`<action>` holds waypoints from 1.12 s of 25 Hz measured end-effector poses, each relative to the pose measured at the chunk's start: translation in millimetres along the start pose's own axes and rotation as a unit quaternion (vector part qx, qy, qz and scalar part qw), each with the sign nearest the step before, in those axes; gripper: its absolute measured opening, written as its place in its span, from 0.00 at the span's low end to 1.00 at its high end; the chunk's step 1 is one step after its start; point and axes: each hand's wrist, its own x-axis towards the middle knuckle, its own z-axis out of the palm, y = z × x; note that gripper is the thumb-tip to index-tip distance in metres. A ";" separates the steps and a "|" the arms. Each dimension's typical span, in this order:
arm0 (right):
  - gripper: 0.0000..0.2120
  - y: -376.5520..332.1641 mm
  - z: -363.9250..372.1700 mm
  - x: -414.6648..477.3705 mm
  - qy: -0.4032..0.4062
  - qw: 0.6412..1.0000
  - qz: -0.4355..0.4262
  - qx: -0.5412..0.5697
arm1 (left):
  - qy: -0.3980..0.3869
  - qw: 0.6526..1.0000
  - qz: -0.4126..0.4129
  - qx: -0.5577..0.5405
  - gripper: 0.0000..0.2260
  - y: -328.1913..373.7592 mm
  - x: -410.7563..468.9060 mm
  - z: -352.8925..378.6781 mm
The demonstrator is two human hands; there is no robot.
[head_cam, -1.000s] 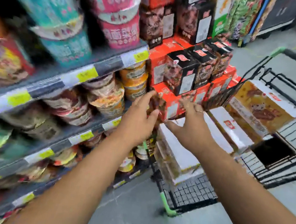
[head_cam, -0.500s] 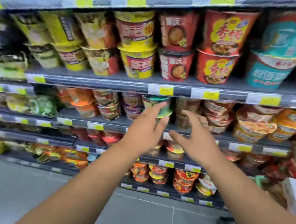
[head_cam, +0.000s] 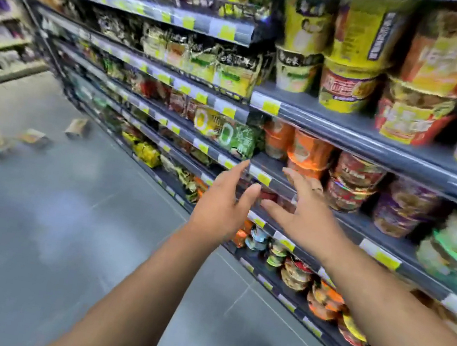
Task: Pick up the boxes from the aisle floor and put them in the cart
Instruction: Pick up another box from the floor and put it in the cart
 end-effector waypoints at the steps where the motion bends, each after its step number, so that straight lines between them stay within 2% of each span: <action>1: 0.35 -9.0 15.0 19.7 -0.016 1.000 -0.014 0.001 | 0.017 1.000 -0.019 -0.004 0.29 -12.0 7.1 -12.6; 3: 0.35 -28.0 43.3 56.2 -0.049 0.997 -0.054 0.006 | 0.059 0.996 -0.063 -0.015 0.32 -33.6 19.7 -36.1; 7: 0.34 -70.7 94.2 118.7 -0.128 0.983 -0.134 0.008 | 0.151 0.980 -0.129 0.019 0.26 -68.5 34.2 -83.7; 10: 0.33 -112.6 131.0 160.6 -0.200 0.961 -0.188 0.032 | 0.226 0.957 -0.177 0.049 0.25 -95.0 41.5 -125.0; 14: 0.34 -161.3 192.4 202.3 -0.250 0.936 -0.247 0.030 | 0.287 0.926 -0.234 0.077 0.24 -139.5 42.2 -175.0; 20: 0.36 -245.3 302.7 252.6 -0.303 0.904 -0.301 0.007 | 0.330 0.904 -0.255 0.095 0.23 -238.1 53.1 -277.2; 28: 0.36 -381.3 451.9 335.0 -0.315 0.902 -0.293 0.014 | 0.329 0.891 -0.289 0.118 0.24 -373.6 89.3 -443.2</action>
